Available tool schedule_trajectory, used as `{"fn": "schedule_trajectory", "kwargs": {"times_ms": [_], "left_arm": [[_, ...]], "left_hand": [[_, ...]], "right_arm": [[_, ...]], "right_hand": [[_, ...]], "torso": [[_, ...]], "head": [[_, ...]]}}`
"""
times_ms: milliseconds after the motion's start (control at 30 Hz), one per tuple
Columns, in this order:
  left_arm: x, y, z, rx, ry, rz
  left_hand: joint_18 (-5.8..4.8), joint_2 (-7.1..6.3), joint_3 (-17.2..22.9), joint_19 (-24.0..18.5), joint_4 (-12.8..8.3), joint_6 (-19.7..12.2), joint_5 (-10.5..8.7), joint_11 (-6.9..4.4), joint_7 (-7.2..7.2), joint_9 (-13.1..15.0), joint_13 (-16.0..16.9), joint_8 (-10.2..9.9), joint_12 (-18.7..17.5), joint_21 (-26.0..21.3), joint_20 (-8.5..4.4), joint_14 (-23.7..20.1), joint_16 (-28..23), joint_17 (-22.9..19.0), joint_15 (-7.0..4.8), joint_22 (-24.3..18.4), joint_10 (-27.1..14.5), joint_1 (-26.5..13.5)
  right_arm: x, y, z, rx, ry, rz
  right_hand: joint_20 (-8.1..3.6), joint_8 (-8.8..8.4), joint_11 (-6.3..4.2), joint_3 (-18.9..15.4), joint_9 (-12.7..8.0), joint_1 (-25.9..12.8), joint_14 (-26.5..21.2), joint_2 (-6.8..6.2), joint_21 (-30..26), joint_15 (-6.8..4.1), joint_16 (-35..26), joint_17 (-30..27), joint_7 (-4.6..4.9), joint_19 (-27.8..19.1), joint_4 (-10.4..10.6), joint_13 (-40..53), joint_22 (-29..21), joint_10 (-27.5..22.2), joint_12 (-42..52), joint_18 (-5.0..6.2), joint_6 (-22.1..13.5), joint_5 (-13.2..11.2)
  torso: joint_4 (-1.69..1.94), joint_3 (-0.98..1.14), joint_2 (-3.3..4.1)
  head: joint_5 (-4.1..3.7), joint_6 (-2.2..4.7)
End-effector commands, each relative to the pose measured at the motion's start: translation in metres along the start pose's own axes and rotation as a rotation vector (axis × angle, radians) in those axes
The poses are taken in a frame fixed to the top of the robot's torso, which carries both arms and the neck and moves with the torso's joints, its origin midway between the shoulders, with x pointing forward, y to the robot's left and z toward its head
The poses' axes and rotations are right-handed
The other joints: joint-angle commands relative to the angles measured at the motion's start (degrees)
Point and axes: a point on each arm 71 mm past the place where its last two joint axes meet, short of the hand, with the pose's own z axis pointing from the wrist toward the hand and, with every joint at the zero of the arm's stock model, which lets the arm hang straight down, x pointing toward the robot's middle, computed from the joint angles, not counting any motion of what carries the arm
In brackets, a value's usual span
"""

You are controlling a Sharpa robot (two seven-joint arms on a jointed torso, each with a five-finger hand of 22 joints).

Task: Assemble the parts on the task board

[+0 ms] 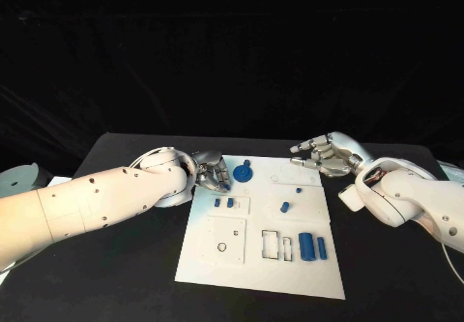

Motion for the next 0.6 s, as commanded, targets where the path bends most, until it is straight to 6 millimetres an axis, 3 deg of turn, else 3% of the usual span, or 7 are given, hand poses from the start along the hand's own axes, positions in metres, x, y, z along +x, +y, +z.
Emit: {"fn": "schedule_trajectory", "kwargs": {"times_ms": [33, 333, 600], "left_arm": [[0.0027, 0.0008, 0.0006, -0.020, 0.030, 0.012], [0.0039, 0.0023, 0.0015, -0.035, 0.040, 0.012], [0.0038, 0.0024, 0.0019, -0.037, 0.037, 0.010]], "left_hand": [[-0.28, -0.25, 0.1, 0.3, -0.3, -0.5, 0.16, 0.35, 0.18, -0.2, -0.1, -0.4, -0.5, 0.2, 0.12, 1.3, -0.3, -0.2, 0.30, 0.0, -0.3, -0.7], [-0.15, -1.48, -0.2, -0.2, -0.1, -4.7, 0.16, 1.53, 1.20, -1.9, -0.6, -2.1, -2.8, -0.8, 0.84, 0.9, -0.5, -1.3, 1.21, -0.6, -2.8, -2.0], [-0.11, -1.59, -0.2, -0.2, -0.1, -5.0, 0.16, 1.65, 1.31, -2.1, -0.6, -2.1, -3.1, -1.0, 0.94, 0.9, -0.5, -1.4, 1.30, -0.7, -3.1, -2.1]], "right_arm": [[0.0017, 0.0012, -0.0001, -0.011, 0.015, 0.000], [0.0015, 0.0011, -0.0004, -0.011, 0.014, 0.000], [0.0014, 0.0010, -0.0005, -0.010, 0.014, 0.000]], "right_hand": [[0.13, 0.31, -0.03, -0.4, 0.1, -0.1, 4.5, 0.66, -0.3, -0.03, -0.3, 9.6, -0.13, -0.1, 0.0, 0.0, 0.1, -0.2, 0.1, 0.84, 0.2, 0.2], [0.13, 0.31, -0.03, -0.4, 0.1, -0.1, 4.5, 0.66, -0.3, -0.03, -0.3, 9.6, -0.13, -0.1, 0.0, 0.0, 0.1, -0.2, 0.1, 0.84, 0.2, 0.2], [0.13, 0.31, -0.03, -0.4, 0.1, -0.1, 4.5, 0.66, -0.3, -0.03, -0.3, 9.6, -0.13, -0.1, 0.0, 0.0, 0.1, -0.2, 0.1, 0.84, 0.2, 0.2]], "torso": [[-0.05, 0.02, 0.02], [-0.01, 0.02, -0.01], [0.01, 0.02, -0.02]], "head": [[-0.03, -0.06], [-0.12, -0.17], [-0.11, -0.17]]}}
